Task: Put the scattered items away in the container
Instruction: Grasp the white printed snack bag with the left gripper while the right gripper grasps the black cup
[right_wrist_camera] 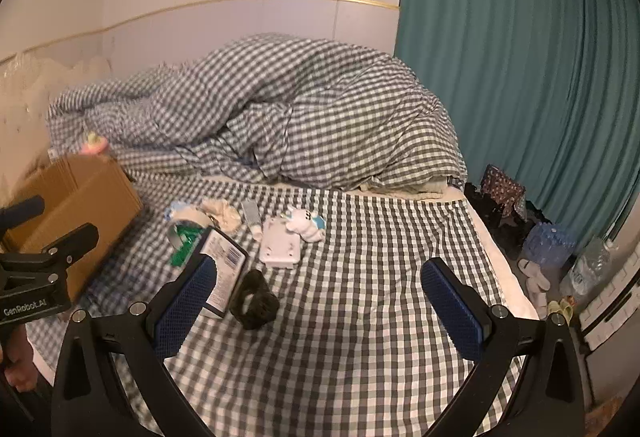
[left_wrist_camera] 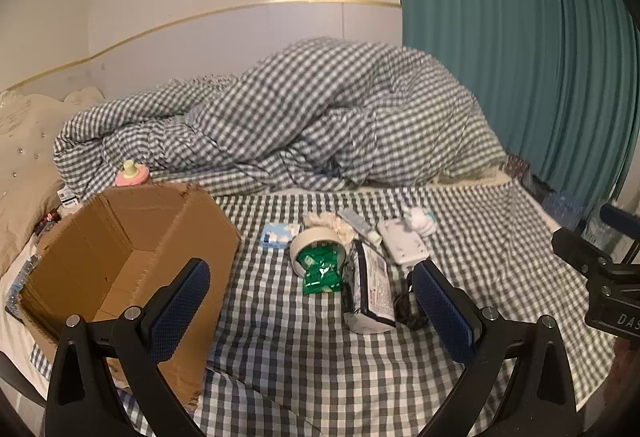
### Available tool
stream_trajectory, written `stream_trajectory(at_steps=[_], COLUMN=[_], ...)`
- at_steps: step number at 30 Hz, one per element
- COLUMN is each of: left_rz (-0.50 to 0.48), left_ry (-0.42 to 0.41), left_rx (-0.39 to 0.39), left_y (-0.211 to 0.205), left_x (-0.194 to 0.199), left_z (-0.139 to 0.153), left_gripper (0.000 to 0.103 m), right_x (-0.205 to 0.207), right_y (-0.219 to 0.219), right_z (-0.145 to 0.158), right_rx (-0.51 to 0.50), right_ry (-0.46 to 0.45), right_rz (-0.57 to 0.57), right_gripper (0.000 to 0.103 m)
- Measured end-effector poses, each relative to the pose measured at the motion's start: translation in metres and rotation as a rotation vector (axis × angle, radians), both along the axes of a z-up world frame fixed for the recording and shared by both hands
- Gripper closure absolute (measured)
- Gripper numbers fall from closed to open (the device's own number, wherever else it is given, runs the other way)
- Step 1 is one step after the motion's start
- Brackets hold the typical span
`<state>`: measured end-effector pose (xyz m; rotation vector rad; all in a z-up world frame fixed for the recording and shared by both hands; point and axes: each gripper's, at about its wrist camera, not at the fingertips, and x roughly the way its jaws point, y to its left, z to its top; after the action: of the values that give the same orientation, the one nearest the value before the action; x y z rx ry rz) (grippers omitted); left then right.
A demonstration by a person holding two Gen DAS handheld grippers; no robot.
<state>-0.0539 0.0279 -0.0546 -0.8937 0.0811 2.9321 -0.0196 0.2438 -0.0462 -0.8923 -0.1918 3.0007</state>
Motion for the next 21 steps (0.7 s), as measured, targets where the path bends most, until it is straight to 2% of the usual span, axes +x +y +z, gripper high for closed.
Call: stream_trajectory(at_steps=[7,14,21], left_rz=[-0.006,0.000,-0.036], left_ry=[-0.089,-0.147,-0.195], left_rx=[0.030,0.020,0.039], left_y=[0.002,0.010,0.024], left_x=[-0.035,-0.063,-0.083], left_z=[-0.040,-0.069,-0.094], left_gripper=[0.000,0.000,0.000], right_x=[-0.018,-0.036,-0.045], right_y=[0.002,0.004,-0.002], right_z=[-0.029,-0.060,-0.087], right_rx=[-0.005,-0.015,0.030], right_ry=[-0.049,-0.108,-0.146], right_rz=[0.014,0.023,0.042], right_gripper=[0.000,0.000,0.000])
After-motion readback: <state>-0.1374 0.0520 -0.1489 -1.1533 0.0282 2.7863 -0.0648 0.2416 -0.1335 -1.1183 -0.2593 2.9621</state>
